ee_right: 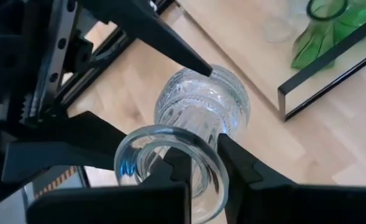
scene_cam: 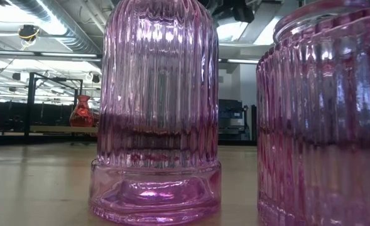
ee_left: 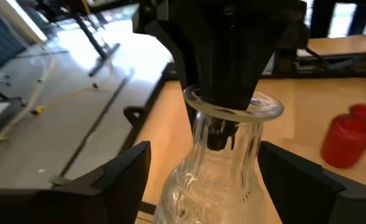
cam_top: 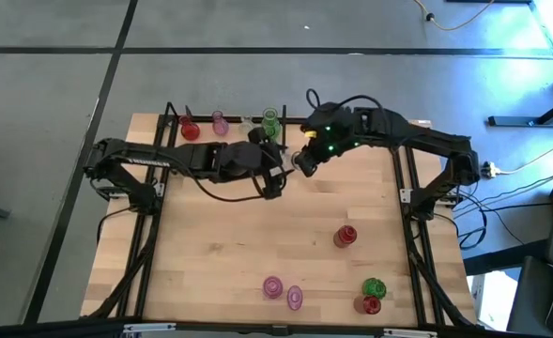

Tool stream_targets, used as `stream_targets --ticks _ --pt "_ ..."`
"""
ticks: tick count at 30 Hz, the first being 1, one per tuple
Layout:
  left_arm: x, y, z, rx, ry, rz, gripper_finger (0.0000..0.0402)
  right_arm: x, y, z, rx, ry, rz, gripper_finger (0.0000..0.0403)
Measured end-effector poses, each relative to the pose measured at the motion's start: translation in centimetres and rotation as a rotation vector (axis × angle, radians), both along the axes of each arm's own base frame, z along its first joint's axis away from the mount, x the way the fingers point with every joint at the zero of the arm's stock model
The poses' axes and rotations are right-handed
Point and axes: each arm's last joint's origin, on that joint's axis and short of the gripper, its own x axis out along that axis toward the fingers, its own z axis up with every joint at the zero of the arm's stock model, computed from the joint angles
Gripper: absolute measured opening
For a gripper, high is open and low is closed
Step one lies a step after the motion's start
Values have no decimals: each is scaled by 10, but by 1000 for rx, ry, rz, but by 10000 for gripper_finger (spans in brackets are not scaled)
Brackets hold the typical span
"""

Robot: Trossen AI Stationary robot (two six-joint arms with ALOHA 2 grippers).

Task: Sort vases onto shelf
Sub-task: Put the transparent vase on the shelf aligned with the other transparent vases

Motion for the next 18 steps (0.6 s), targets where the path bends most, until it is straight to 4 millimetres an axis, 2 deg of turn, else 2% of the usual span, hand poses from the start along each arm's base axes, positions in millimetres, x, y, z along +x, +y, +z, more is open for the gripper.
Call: stream_targets --ticks 13,18 --pt "2 -3 -5 -83 10 -72 288 11 4 -14 10 54 22 31" --pt "6 -11 -11 -116 32 -143 288 17 3 -18 16 53 32 31"
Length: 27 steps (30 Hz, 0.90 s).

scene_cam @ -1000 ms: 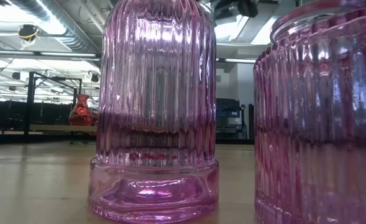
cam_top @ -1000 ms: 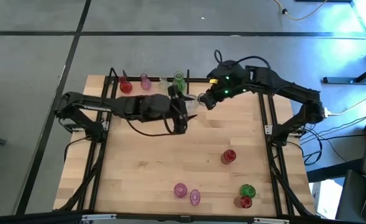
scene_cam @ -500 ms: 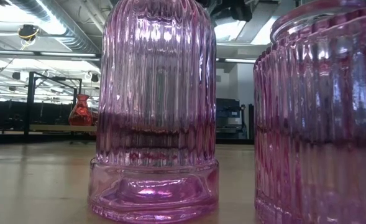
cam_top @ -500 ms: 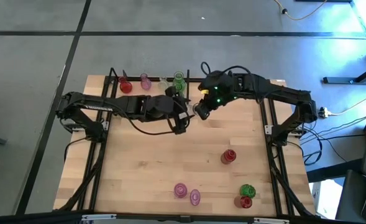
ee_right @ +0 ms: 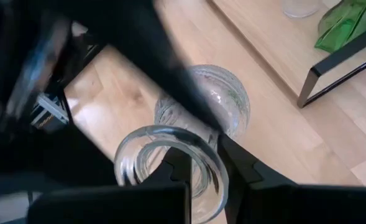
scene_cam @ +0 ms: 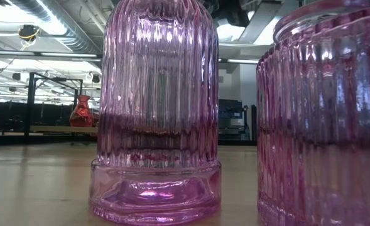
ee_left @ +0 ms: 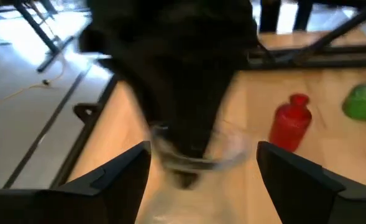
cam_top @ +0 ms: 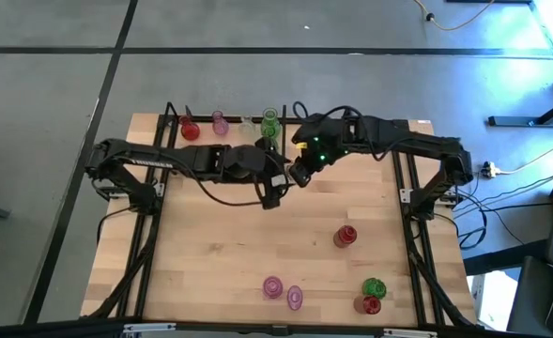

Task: Sort vases onto shelf
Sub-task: Put the transparent vase on the shelf aligned with the other transparent vases

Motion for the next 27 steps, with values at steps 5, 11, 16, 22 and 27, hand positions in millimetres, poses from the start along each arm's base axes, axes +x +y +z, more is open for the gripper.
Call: stream_targets --ticks 5,11,16,22,27 --pt "0 -6 -6 24 49 24 282 0 -1 0 0 -1 -2 31" --pt "1 -5 -8 -14 43 35 249 0 0 -1 11 1 13 31" --pt "2 -1 -9 -27 42 45 207 1 0 0 16 -8 19 30" --pt "2 1 -9 -42 38 60 158 1 0 0 26 -10 30 30" --pt "2 2 -9 -37 38 68 158 1 0 0 16 -14 31 33"
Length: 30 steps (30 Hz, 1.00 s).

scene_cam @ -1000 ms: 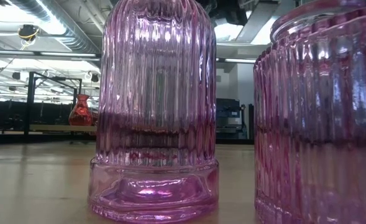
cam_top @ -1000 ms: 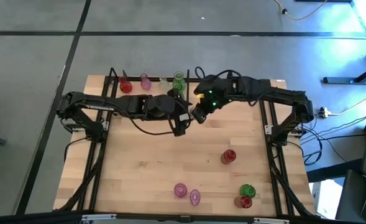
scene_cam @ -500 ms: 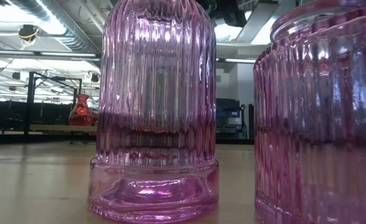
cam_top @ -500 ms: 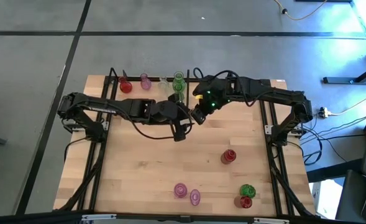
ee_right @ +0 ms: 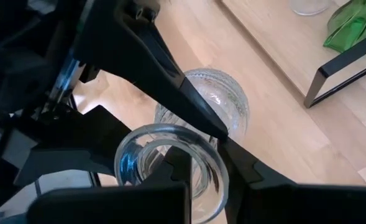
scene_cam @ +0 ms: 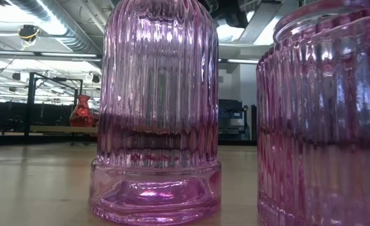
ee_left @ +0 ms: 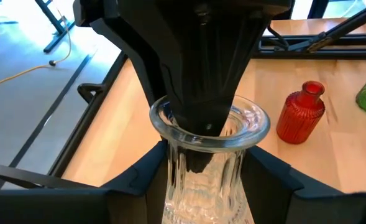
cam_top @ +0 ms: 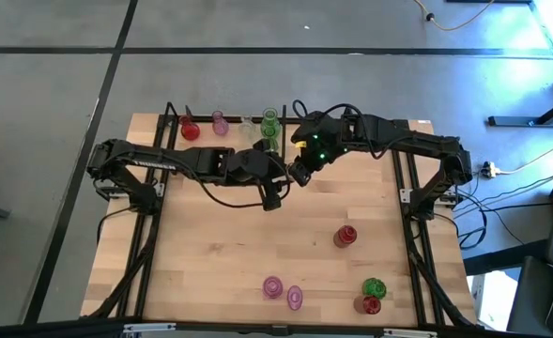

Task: Sort vases onto shelf
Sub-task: Put the transparent vase on the shelf aligned with the other transparent vases

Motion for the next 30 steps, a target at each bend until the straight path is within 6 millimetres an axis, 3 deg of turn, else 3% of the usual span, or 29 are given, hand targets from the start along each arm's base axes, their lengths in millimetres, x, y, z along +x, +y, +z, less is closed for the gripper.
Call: stream_targets --ticks 17,22,30 --pt "-5 10 -5 15 57 114 158 0 -3 6 -82 -48 -30 108" --pt "-8 12 -12 8 111 170 158 -7 -6 27 -144 -86 -41 133" --pt "-11 20 -28 42 112 286 158 -28 -7 60 -304 -65 -91 127"
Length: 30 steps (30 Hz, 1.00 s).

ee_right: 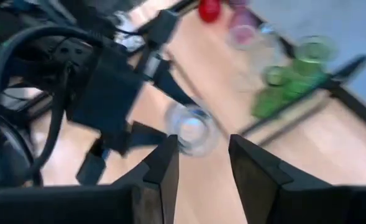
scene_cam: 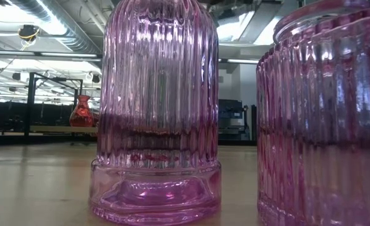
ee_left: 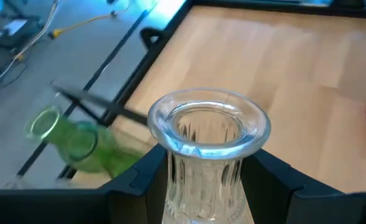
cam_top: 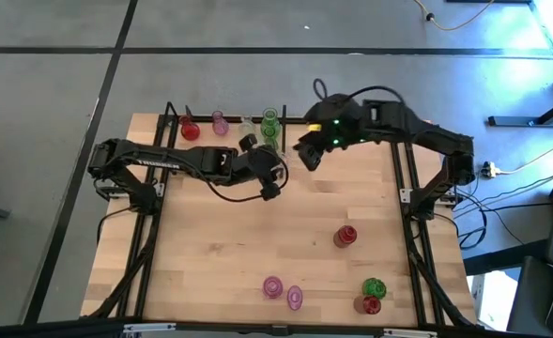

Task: Sort vases onto shelf
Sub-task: Put the transparent vase on the shelf aligned with the other transparent vases

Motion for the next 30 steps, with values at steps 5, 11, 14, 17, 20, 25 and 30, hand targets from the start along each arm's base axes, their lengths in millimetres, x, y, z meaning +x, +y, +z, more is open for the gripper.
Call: stream_targets --ticks 5,11,14,17,20,25,30 --pt "-18 2 -13 9 -108 145 158 -25 0 9 -86 86 -73 127" --pt "-65 -3 -32 34 -345 297 158 -51 1 18 -131 122 -130 127" --pt "-86 -6 -45 37 -465 341 158 -60 2 23 -135 109 -134 127" --pt "-101 -9 -62 10 -570 382 158 -65 3 26 -142 98 -136 127" --pt "-110 -9 -85 -24 -645 422 158 -66 3 26 -145 104 -133 127" --pt "-122 -11 -115 3 -676 506 158 -67 4 25 -129 117 -117 127" --pt "-125 -5 -120 -3 -661 507 158 -68 5 24 -103 126 -92 127"
